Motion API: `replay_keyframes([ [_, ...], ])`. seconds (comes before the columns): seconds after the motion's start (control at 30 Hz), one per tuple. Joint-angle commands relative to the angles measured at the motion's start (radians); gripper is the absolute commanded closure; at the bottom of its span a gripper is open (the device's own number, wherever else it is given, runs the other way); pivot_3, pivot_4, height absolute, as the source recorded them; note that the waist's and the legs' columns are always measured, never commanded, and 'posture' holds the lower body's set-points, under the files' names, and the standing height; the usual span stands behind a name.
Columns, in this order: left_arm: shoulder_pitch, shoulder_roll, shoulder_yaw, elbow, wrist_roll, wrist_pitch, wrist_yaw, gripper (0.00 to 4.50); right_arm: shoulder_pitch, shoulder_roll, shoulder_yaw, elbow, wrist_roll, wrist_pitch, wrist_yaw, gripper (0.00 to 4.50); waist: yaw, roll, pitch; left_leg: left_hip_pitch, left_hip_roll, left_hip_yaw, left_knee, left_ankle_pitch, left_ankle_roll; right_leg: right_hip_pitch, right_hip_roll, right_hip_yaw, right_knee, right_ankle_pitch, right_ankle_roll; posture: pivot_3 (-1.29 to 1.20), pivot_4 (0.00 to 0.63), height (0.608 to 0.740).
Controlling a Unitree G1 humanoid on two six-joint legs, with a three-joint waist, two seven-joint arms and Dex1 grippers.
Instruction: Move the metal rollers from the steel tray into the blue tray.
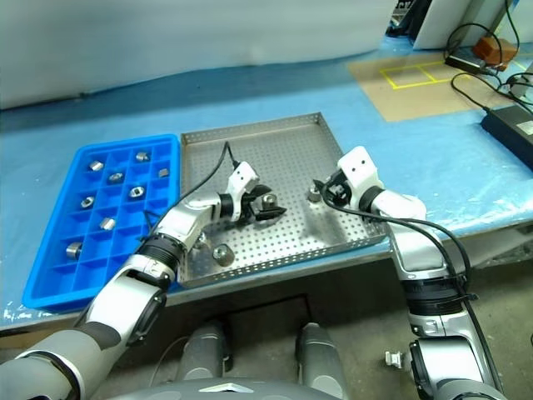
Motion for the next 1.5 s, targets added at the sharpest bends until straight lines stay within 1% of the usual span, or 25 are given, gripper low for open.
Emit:
replay_keyframes([
  [0.03,-0.012,-0.012,-0.008,0.010,0.021,-0.003,0.011,0.03,-0.006,-0.009,-0.002,-0.019,-0.009,-0.027,-0.012,0.93,0.000,0.000,0.000,0.000,0.000,0.000,0.000,0.000,0.000,0.000,0.000,0.000,0.000,0.000,0.000,-0.30,0.150,0.740],
  [0.13,-0.012,-0.016,-0.004,0.017,0.024,-0.012,0.011,0.03,-0.001,-0.007,0.000,-0.021,-0.013,-0.028,-0.015,0.93,0.000,0.000,0.000,0.002,0.000,0.001,0.000,-0.001,0.001,0.003,0.000,0.000,-0.003,0.001,0.001,-0.30,0.150,0.740],
  [0.2,-0.008,-0.017,0.001,0.013,0.019,-0.024,-0.001,0.03,0.002,-0.007,0.000,-0.024,-0.013,-0.027,-0.015,0.93,0.000,0.000,0.000,0.003,0.000,0.001,-0.002,-0.001,0.001,0.005,0.000,0.000,-0.008,0.002,0.003,-0.30,0.150,0.740],
  [0.23,-0.006,-0.017,0.002,0.011,0.019,-0.028,-0.005,0.40,0.002,-0.007,0.000,-0.024,-0.014,-0.027,-0.015,0.93,0.000,0.000,0.000,0.003,0.000,0.001,-0.002,-0.001,0.002,0.006,0.000,0.000,-0.010,0.003,0.004,-0.30,0.150,0.740],
  [0.33,-0.014,-0.012,-0.001,0.035,0.043,-0.030,0.029,1.25,-0.001,-0.006,0.000,-0.021,-0.014,-0.027,-0.015,0.93,-0.001,0.000,0.000,0.003,-0.001,0.005,-0.002,-0.004,0.006,0.007,-0.002,0.002,-0.013,0.004,0.004,-0.30,0.150,0.740],
  [0.4,-0.014,-0.010,0.003,0.031,0.037,-0.034,0.017,1.25,-0.004,-0.004,0.002,-0.018,-0.014,-0.028,-0.015,0.93,-0.001,0.000,0.000,0.003,-0.001,0.007,-0.002,-0.005,0.008,0.007,-0.003,0.003,-0.015,0.004,0.005,-0.30,0.150,0.740],
  [0.43,-0.008,-0.007,0.006,0.018,0.029,-0.033,0.005,1.49,-0.006,-0.003,0.003,-0.016,-0.014,-0.028,-0.015,0.93,-0.001,0.000,0.000,0.003,-0.001,0.007,-0.002,-0.006,0.008,0.007,-0.003,0.003,-0.015,0.004,0.005,-0.29,0.150,0.740],
  [0.5,0.010,0.001,0.005,-0.019,0.023,-0.030,-0.010,1.84,-0.009,-0.001,0.006,-0.013,-0.015,-0.030,-0.015,0.93,-0.001,0.000,0.000,0.003,-0.001,0.008,-0.002,-0.006,0.009,0.007,-0.003,0.003,-0.016,0.004,0.005,-0.29,0.150,0.740],
  [0.57,0.017,0.004,0.005,-0.037,0.026,-0.020,-0.004,2.49,-0.012,0.000,0.008,-0.008,-0.015,-0.033,-0.015,0.93,-0.002,0.000,0.000,0.003,-0.001,0.008,-0.002,-0.006,0.009,0.007,-0.004,0.003,-0.016,0.004,0.005,-0.28,0.150,0.740],
  [0.6,0.025,0.008,0.009,-0.056,0.020,-0.020,-0.010,2.68,-0.014,0.002,0.011,-0.007,-0.014,-0.034,-0.013,0.93,-0.002,0.000,0.000,0.003,-0.001,0.008,-0.002,-0.006,0.009,0.007,-0.003,0.003,-0.016,0.004,0.005,-0.28,0.150,0.740],
  [0.73,0.073,0.028,0.040,-0.197,-0.040,-0.010,-0.052,2.68,-0.032,0.008,0.020,-0.003,-0.004,-0.037,-0.002,0.93,-0.006,0.000,0.000,0.003,-0.001,0.009,-0.003,-0.006,0.009,0.005,-0.003,0.003,-0.016,0.004,0.005,-0.26,0.150,0.740],
  [0.8,0.087,0.043,0.069,-0.276,-0.082,0.023,-0.059,2.68,-0.045,0.014,0.022,-0.013,0.016,-0.027,0.015,0.93,-0.005,0.000,0.000,0.002,-0.001,0.009,-0.005,-0.006,0.008,0.004,-0.004,0.003,-0.017,0.004,0.005,-0.26,0.150,0.740],
  [0.9,0.122,0.075,0.105,-0.419,-0.152,0.098,-0.072,2.68,-0.061,0.022,0.028,-0.040,0.065,-0.003,0.069,0.93,-0.004,0.000,0.000,0.001,-0.001,0.010,-0.006,-0.006,0.008,0.002,-0.003,0.003,-0.016,0.004,0.005,-0.23,0.150,0.740],
  [1.0,0.188,0.125,0.130,-0.579,-0.203,0.170,-0.071,2.68,-0.093,0.035,0.048,-0.064,0.121,0.029,0.136,0.93,-0.006,0.001,0.000,0.001,-0.001,0.011,-0.009,-0.006,0.008,0.001,-0.003,0.003,-0.017,0.004,0.005,-0.21,0.150,0.740],
  [1.13,0.317,0.208,0.180,-0.781,-0.247,0.245,-0.028,2.68,-0.188,0.061,0.119,-0.018,0.154,0.012,0.243,0.93,-0.007,0.001,0.000,0.002,-0.001,0.011,-0.013,-0.005,0.007,0.000,-0.003,0.004,-0.018,0.004,0.005,-0.10,0.150,0.740],
  [1.2,0.367,0.234,0.208,-0.850,-0.262,0.273,0.009,2.68,-0.236,0.080,0.143,0.026,0.160,-0.006,0.284,0.93,-0.003,0.001,0.000,0.002,0.000,0.011,-0.015,-0.004,0.005,-0.001,-0.003,0.003,-0.018,0.004,0.004,-0.04,0.150,0.740],
  [1.37,0.493,0.277,0.302,-0.987,-0.276,0.313,0.131,2.68,-0.352,0.153,0.204,0.173,0.155,-0.089,0.384,0.93,0.021,0.000,0.001,0.001,-0.001,0.010,-0.017,-0.003,0.003,-0.001,-0.004,0.001,-0.018,0.004,0.004,0.14,0.150,0.740],
  [1.47,0.575,0.284,0.362,-1.082,-0.290,0.340,0.205,2.68,-0.404,0.204,0.234,0.263,0.150,-0.147,0.444,0.93,0.042,0.000,0.001,0.000,-0.001,0.010,-0.018,-0.003,0.003,-0.002,-0.004,0.000,-0.019,0.003,0.004,0.25,0.150,0.740],
  [1.5,0.603,0.283,0.381,-1.115,-0.296,0.351,0.231,2.68,-0.417,0.220,0.242,0.288,0.148,-0.163,0.457,0.93,0.047,0.000,0.001,-0.001,0.000,0.010,-0.018,-0.003,0.003,-0.002,-0.004,0.000,-0.020,0.003,0.004,0.25,0.150,0.740],
])
